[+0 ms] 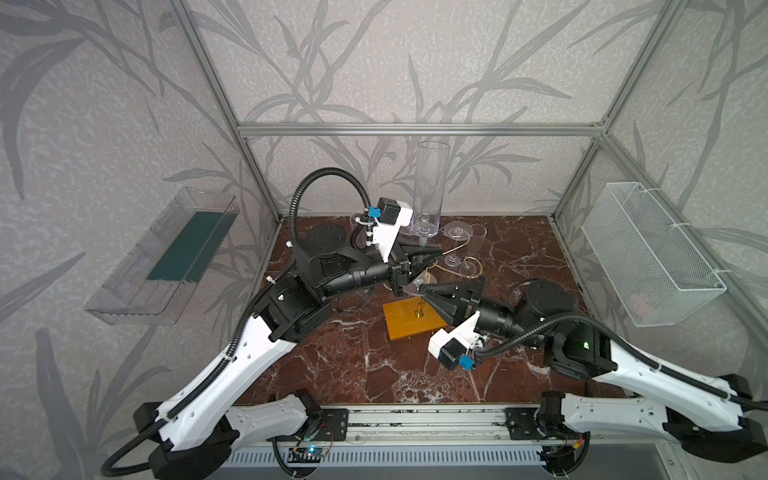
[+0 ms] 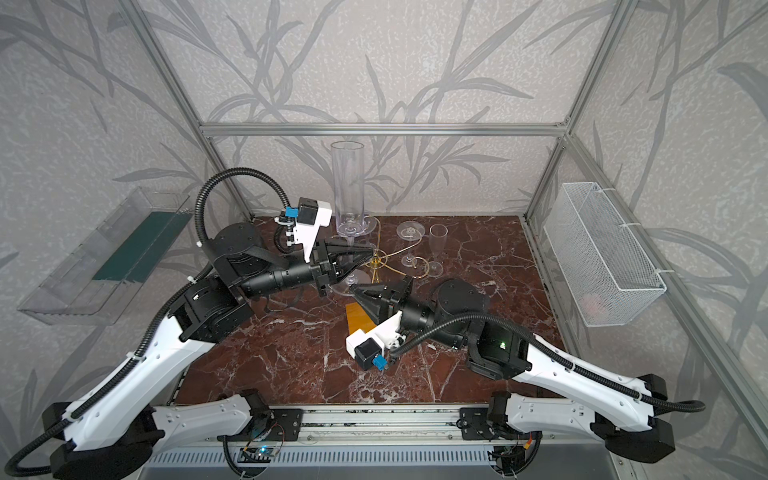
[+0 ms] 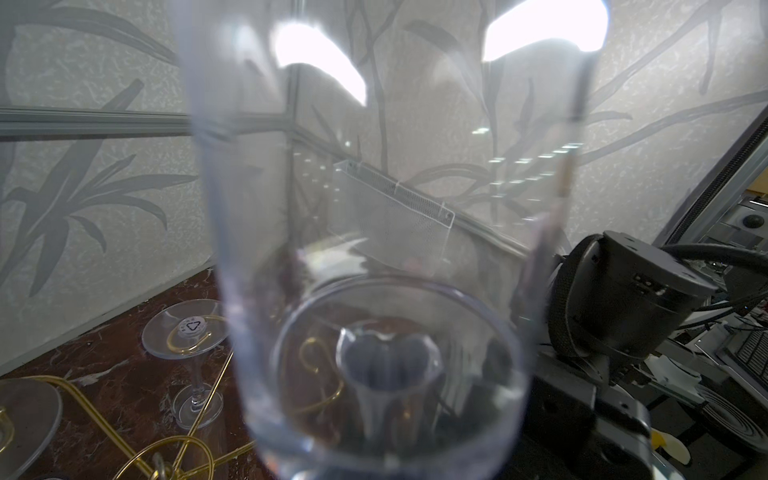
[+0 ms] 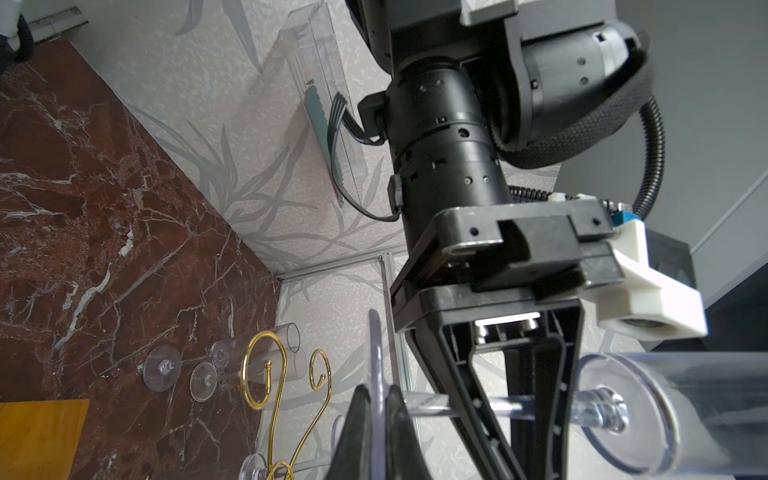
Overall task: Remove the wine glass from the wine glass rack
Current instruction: 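Open the right gripper and draw it back from the glass foot, then grasp the upright glass bowl from above with the right gripper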
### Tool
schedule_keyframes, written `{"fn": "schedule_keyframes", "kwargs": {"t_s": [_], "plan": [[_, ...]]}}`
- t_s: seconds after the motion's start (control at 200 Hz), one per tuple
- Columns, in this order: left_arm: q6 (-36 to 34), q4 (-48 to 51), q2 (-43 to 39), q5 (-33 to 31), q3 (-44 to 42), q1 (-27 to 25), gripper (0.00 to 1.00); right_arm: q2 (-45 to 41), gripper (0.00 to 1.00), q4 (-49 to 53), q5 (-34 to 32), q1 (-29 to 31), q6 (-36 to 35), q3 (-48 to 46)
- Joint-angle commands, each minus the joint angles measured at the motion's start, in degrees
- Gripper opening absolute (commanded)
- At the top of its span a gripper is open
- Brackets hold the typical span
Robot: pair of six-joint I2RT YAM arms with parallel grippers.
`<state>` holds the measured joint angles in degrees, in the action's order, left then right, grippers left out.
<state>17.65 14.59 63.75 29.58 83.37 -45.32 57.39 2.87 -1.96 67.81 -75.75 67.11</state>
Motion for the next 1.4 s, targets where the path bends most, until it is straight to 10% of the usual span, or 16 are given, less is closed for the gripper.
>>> {"fn": "schedule_keyframes", "kwargs": {"t_s": [0.0,0.06,0.155,0.255,0.61,0.9,1.395], "plan": [[0.50,-1.53,-0.68,0.74,-0.84,-0.17,0.00,-0.08,0.00,-3.31,-1.21,0.50,-2.40,-0.39],[0.39,-1.82,-0.84,0.44,-1.07,-0.12,0.00,-0.17,0.01,-3.40,-1.26,0.47,-2.33,-0.64],[-0.02,-2.20,-1.63,-0.96,-1.78,-0.11,0.00,-0.75,0.56,-3.75,-1.14,0.53,0.52,-1.02],[-1.22,-2.04,-2.89,-3.85,-3.01,-0.13,0.00,-2.61,0.70,-2.19,1.20,0.48,10.10,-0.01],[-13.98,1.97,-7.97,-14.51,-7.09,-0.12,0.00,0.31,0.74,3.66,-7.56,-0.72,48.28,20.21],[-21.96,-2.59,-11.83,-20.48,-11.77,-0.12,0.00,6.46,0.78,1.42,11.47,-15.96,77.90,29.03],[-24.87,-2.38,-10.59,-20.99,-11.85,-0.12,0.00,20.93,0.78,3.33,31.28,-19.91,89.40,41.53]]}}
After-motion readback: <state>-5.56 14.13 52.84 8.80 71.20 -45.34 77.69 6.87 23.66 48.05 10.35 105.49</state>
